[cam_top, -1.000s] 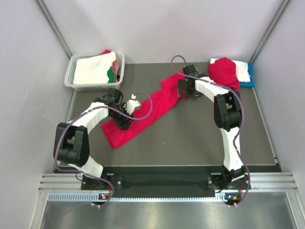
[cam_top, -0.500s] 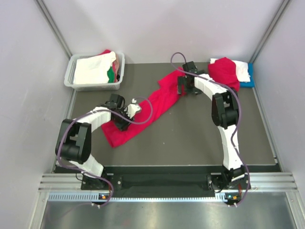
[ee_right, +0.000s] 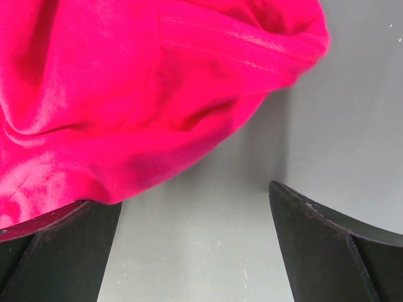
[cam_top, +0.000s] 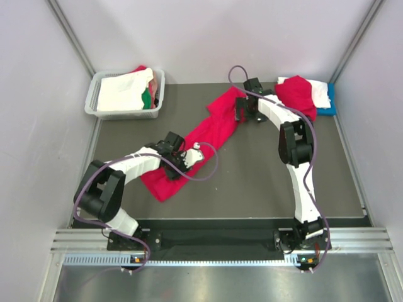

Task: Fold and stack the t-shirts
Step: Fold the tshirt

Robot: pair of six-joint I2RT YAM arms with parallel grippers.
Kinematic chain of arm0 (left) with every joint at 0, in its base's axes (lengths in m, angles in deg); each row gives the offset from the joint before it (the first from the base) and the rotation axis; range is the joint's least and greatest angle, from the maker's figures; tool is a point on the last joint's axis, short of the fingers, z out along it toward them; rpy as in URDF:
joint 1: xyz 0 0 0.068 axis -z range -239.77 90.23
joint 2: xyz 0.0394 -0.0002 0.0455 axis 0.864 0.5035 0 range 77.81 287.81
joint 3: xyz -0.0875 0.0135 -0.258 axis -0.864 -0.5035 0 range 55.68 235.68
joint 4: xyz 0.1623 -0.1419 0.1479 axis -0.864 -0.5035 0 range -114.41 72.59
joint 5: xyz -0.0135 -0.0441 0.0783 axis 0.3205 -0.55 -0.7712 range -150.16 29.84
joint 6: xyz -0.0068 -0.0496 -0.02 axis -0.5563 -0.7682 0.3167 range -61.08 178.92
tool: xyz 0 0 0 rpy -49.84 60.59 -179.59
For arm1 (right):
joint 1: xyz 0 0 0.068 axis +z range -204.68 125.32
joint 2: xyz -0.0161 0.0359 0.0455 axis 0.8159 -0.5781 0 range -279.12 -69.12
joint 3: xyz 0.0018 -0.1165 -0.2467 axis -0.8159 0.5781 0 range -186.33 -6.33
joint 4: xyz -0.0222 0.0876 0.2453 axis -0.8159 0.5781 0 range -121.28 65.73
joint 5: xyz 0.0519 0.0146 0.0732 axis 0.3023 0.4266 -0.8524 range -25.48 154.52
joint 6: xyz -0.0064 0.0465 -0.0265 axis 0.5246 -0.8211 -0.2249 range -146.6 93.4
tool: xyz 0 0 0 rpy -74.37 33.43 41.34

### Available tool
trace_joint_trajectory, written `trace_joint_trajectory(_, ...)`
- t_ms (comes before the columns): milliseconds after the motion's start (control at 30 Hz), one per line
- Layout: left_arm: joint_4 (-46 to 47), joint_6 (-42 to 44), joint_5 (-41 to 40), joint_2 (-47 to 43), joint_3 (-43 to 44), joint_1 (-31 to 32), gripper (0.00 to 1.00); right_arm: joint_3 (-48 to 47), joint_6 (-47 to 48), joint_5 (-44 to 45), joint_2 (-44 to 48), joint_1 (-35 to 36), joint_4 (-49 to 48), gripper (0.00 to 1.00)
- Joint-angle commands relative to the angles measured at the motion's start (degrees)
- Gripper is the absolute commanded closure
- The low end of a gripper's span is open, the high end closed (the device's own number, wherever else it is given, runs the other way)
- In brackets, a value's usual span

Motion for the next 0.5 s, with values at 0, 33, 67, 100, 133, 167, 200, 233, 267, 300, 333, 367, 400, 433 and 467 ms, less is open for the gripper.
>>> trace_joint_trajectory(0,-7.02,-3.03,6.25,0.69,2.58,3.69,0.60,-2.72,-1.01,1.13,-2.56,-1.50,-0.43,0.00)
trace_joint_trajectory(33,-7.55,-3.29,6.86,0.69,3.72,4.04,0.60,-2.81,-1.02,1.13,-2.65,-1.59,-0.43,0.00)
trace_joint_trajectory(67,-8.60,-3.47,7.39,0.86,4.34,4.74,0.60,-3.16,-0.93,1.13,-2.74,-1.59,-0.43,0.00)
trace_joint_trajectory(100,-9.04,-3.73,8.35,0.86,4.87,5.01,0.60,-3.34,-0.93,1.13,-2.91,-1.68,-0.43,0.00)
trace_joint_trajectory(133,-9.39,-3.82,8.71,1.04,5.65,5.36,0.60,-3.52,-0.93,1.13,-3.18,-1.85,-0.43,0.00)
trace_joint_trajectory(167,-9.92,-3.91,8.97,0.95,6.01,6.23,0.60,-4.21,-0.93,1.13,-3.35,-1.85,-0.34,0.00)
trace_joint_trajectory(200,-10.19,-4.08,9.06,0.86,6.28,6.76,0.60,-4.66,-0.84,0.95,-3.61,-1.77,0.01,0.00)
trace_joint_trajectory(233,-10.19,-4.17,9.15,0.86,6.97,7.29,0.60,-5.10,-0.75,0.86,-4.05,-1.94,0.19,0.01)
trace_joint_trajectory(267,-10.45,-4.35,9.41,0.95,7.24,8.17,0.60,-5.88,-0.75,0.86,-4.23,-1.86,0.45,0.00)
trace_joint_trajectory(300,-10.80,-4.78,10.11,0.95,7.85,8.52,0.60,-5.98,-0.66,0.43,-4.41,-1.94,0.63,0.00)
trace_joint_trajectory(333,-10.98,-5.05,10.64,1.30,8.64,8.88,0.60,-6.07,-0.75,0.34,-4.58,-1.86,0.71,0.00)
trace_joint_trajectory(367,-11.24,-5.31,11.08,1.47,9.09,9.57,0.60,-6.15,-0.66,0.34,-4.58,-1.85,0.54,0.00)
trace_joint_trajectory(400,-11.50,-5.75,11.61,1.65,9.61,10.02,0.60,-6.15,-0.75,0.07,-4.67,-1.85,0.45,0.00)
trace_joint_trajectory(433,-11.68,-6.02,12.22,2.17,10.57,10.37,0.60,-6.24,-0.75,-0.10,-4.76,-1.85,0.45,0.00)
trace_joint_trajectory(467,-11.77,-6.19,12.49,2.44,10.93,11.33,0.60,-6.16,-0.93,-0.37,-4.85,-1.85,0.45,0.00)
